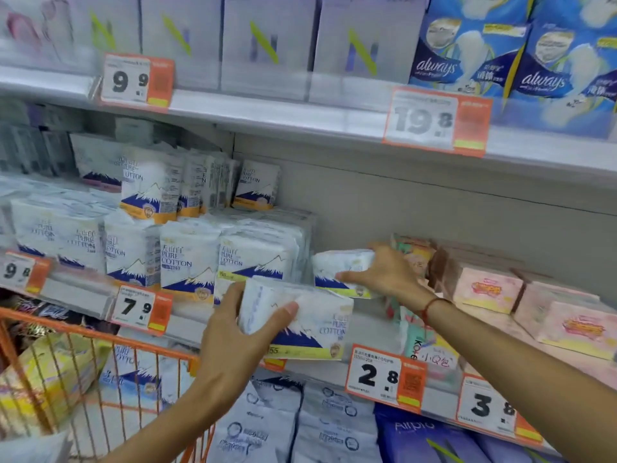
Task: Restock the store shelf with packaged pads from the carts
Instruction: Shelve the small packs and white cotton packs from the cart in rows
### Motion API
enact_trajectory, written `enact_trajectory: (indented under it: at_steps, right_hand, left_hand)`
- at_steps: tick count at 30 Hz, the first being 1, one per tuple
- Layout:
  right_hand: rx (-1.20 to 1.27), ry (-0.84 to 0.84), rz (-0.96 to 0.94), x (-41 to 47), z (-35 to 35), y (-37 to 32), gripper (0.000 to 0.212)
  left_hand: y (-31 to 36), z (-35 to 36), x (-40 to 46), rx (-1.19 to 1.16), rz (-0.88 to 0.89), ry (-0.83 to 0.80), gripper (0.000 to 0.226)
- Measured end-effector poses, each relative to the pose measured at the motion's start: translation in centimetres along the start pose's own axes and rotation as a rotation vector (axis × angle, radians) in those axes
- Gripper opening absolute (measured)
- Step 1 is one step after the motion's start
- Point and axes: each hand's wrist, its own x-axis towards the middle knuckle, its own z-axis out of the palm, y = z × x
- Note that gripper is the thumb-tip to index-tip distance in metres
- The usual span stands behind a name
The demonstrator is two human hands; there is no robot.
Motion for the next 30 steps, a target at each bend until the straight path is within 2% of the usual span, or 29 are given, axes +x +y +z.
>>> enact_trajectory:
  at_steps: [3,6,10,15,19,24,30]
  right_hand:
    - [-0.27,-0.175,-0.039,1.3,2.4,-0.2,0.068]
    - [-0.578,-0.174,-0.148,2.6,3.7,-0.3,0.065]
    - [-0.538,-0.194,-0.206,4.7,5.1,-0.8,0.06]
    - [-0.625,-0.206,-0.129,7.6,6.3,0.0,0.05]
    - [-0.608,-0.296,-0.055,9.9,7.8,1.3,0.057]
    - [-0.678,-0.228,-0.05,11.9,8.8,1.6,0.056]
    - [-0.539,-0.333,0.022,13.6,9.2,1.1,0.062]
  left_hand:
    - [-0.5,0.4,-0.1,-0.063,-0.034,-0.012,0.062]
    - [-0.9,1.0,-0.4,-0.132,-0.078,-0.028,0.056]
    - [-1.1,1.6,-0.4,-0.229,-0.135,-0.064,0.056]
    - [-1.8,1.3,0.5,-0.286,-0.158,-0.052,0.051]
    - [-2.5,1.1,0.8,-0.287,-0.18,-0.075,0.052]
    - [-3.2,1.0,1.1,-0.184,-0.166,-0.073,0.066]
    - [-3.1,1.0,1.5,-0.135,-0.153,-0.06,0.063]
